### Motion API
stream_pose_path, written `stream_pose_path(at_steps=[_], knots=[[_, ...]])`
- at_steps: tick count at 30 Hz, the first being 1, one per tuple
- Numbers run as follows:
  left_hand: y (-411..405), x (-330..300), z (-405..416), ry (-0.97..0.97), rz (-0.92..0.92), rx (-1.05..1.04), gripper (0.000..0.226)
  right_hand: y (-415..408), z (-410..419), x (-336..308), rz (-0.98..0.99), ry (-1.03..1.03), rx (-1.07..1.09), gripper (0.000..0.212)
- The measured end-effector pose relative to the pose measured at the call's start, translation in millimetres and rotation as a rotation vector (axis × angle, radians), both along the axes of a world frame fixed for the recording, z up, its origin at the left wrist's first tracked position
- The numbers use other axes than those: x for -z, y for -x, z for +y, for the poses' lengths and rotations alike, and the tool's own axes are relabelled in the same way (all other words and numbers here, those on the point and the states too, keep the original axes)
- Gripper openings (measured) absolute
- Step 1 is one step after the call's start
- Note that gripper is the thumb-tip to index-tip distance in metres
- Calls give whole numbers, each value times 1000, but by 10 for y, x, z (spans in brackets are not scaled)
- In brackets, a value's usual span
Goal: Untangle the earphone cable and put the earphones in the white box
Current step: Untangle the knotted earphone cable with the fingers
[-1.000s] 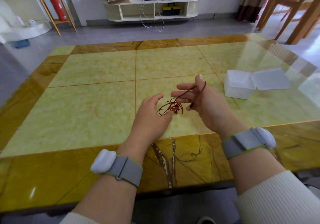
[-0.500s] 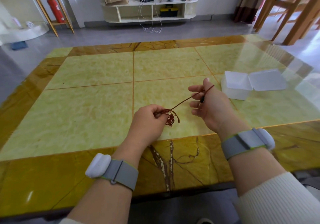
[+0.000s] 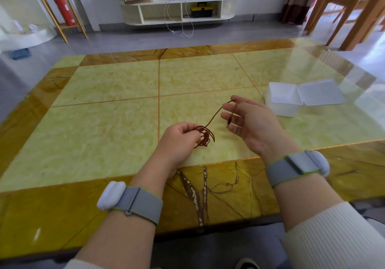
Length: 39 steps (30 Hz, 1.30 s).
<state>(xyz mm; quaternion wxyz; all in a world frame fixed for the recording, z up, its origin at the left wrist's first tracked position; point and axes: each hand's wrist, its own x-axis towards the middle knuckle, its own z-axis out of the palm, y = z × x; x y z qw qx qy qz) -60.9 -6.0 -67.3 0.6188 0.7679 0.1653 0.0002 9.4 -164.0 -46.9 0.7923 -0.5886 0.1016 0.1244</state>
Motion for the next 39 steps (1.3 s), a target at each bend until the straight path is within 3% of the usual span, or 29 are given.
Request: stream_pose_path(at_steps=[6,11,15,20,23,29,39], knots=[[-6,-6,11,59,3,-38,10,22,35,34,-42,141,-109,25],[-4,-20,14,96,2,-63,13,75,40,86,-296,679,-195,33],[-3,-20,3,100,1,-72,11,66,48,146,-431,965,-272,30],[-20,4,16,95,-31,-92,9,110,73,115,-664,924,-281,19],[-18,5,10,99,-42,-89,14,131,96,136,-632,890,-394,19],[-22,-15,0,98,-55,-109,16,108,94,169,-618,888,-385,9],[-39,17,15,-10,-71,-185,17,110,38,132,-433,655,-494,14]])
